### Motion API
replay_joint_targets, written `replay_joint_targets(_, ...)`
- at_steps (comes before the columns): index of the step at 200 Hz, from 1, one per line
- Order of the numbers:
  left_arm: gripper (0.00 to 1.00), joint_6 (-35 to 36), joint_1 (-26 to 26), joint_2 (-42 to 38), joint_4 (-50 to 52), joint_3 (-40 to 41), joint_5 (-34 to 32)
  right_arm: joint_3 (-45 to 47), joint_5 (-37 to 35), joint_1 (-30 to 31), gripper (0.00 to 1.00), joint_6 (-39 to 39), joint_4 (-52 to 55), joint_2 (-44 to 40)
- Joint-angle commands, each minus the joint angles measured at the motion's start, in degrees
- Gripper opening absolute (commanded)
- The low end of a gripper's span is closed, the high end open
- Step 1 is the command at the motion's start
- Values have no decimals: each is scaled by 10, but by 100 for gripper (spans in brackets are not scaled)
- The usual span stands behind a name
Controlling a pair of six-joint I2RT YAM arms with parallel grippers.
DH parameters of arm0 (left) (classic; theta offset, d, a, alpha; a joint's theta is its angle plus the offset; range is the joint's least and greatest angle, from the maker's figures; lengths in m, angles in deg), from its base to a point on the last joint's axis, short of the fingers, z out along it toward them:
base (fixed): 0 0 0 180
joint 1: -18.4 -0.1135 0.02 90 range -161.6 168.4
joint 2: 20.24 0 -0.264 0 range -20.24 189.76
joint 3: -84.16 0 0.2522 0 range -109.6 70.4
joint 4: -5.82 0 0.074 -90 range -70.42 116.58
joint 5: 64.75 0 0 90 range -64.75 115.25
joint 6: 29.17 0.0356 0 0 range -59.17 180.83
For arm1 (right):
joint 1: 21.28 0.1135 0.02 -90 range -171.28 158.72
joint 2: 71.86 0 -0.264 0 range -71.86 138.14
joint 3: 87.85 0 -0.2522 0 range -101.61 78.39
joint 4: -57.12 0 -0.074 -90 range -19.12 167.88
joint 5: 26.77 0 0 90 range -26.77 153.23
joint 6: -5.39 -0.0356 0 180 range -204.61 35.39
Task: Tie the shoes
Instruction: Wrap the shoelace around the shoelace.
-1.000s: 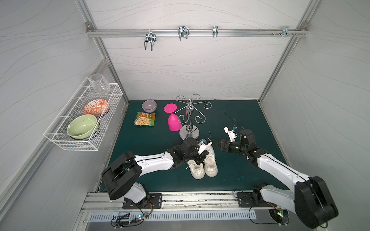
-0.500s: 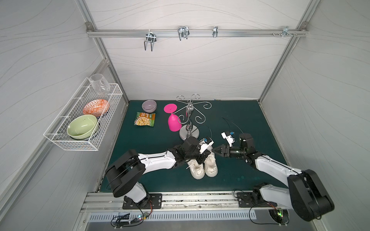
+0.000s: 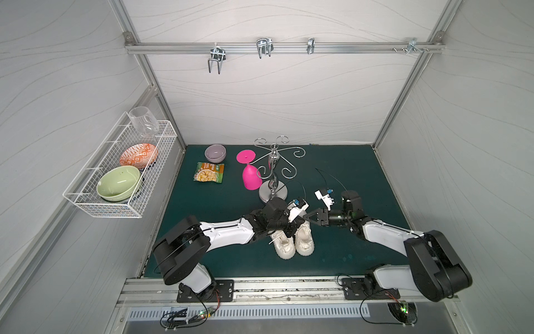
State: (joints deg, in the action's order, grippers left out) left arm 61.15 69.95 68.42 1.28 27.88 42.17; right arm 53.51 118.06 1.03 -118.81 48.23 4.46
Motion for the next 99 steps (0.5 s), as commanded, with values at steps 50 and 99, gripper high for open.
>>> replay_joint_targets(50, 10, -25, 2, 2, -19, -26, -15, 5, 7, 7, 0, 13, 3, -7)
replay_joint_targets(99, 48, -153, 1, -43, 167, -74, -229, 19, -57, 7, 0, 24, 27, -53)
